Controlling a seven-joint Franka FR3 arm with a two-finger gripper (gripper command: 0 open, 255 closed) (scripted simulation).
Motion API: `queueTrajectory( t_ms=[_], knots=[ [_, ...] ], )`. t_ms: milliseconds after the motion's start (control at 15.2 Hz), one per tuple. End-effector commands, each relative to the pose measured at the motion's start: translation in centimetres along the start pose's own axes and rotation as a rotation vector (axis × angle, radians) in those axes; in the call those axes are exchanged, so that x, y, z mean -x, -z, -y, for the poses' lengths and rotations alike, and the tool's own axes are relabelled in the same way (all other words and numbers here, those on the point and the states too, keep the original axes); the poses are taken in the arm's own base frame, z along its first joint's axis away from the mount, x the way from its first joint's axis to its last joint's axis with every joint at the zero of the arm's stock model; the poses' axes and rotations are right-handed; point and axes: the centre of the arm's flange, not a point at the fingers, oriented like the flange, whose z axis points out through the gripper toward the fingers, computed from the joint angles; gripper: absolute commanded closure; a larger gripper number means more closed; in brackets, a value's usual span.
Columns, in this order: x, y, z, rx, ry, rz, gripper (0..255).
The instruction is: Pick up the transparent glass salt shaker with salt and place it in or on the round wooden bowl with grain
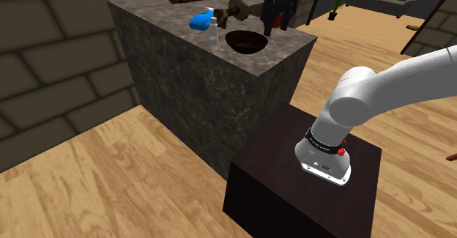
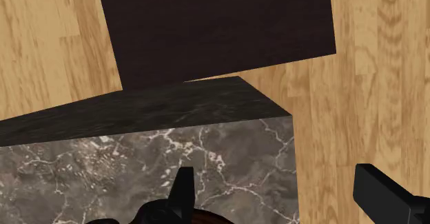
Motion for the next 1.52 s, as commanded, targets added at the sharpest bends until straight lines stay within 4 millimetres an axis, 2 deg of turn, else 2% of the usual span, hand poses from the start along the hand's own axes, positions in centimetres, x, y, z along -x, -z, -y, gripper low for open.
queueTrajectory(
  t_ms=[0, 726, 1452],
  knots=[
    [0.0, 0.0, 0.0, 0.0, 0.0, 0.0, 0],
    [-12.2, -2.5, -1.9, -0.068, 0.07, -0.142, 0],
    [-24.6, -3.3, -2.9, -0.136, 0.139, -0.282, 0]
  ],
)
